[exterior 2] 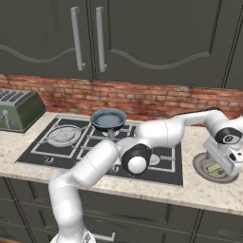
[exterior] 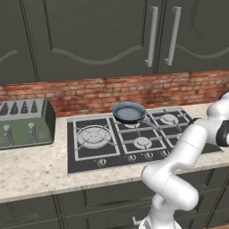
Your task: Pick up the butter stick and place it in the pan. Then turn on the burner for the pan.
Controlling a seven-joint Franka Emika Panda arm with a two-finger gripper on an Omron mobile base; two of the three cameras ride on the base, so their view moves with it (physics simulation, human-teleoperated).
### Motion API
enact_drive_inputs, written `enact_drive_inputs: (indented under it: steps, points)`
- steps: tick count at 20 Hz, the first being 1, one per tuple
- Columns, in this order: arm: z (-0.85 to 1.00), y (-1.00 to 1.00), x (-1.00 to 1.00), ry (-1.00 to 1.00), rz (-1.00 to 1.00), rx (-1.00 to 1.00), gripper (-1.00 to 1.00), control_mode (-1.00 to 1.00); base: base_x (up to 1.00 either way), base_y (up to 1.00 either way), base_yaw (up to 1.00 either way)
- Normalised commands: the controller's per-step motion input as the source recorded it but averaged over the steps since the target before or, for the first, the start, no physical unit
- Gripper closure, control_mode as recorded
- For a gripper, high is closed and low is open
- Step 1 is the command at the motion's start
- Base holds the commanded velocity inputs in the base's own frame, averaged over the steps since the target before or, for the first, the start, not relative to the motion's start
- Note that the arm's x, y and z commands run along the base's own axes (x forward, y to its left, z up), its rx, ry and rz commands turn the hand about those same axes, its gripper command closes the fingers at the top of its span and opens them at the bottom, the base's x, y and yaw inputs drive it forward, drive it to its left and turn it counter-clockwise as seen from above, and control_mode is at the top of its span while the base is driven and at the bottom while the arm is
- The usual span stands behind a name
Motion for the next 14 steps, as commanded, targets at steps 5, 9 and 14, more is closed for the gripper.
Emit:
enact_drive_inputs:
  steps: [5,9,14]
  points:
    - [-0.08,0.12,0.17,0.00,-0.16,-0.09,-1.00,-1.00,0.00,0.00,0.00]
    - [-0.07,0.17,0.15,0.02,-0.03,-0.07,-1.00,-1.00,0.00,0.00,0.00]
    - [-0.13,0.00,0.06,0.05,0.00,-0.04,-1.00,-1.00,0.00,0.00,0.00]
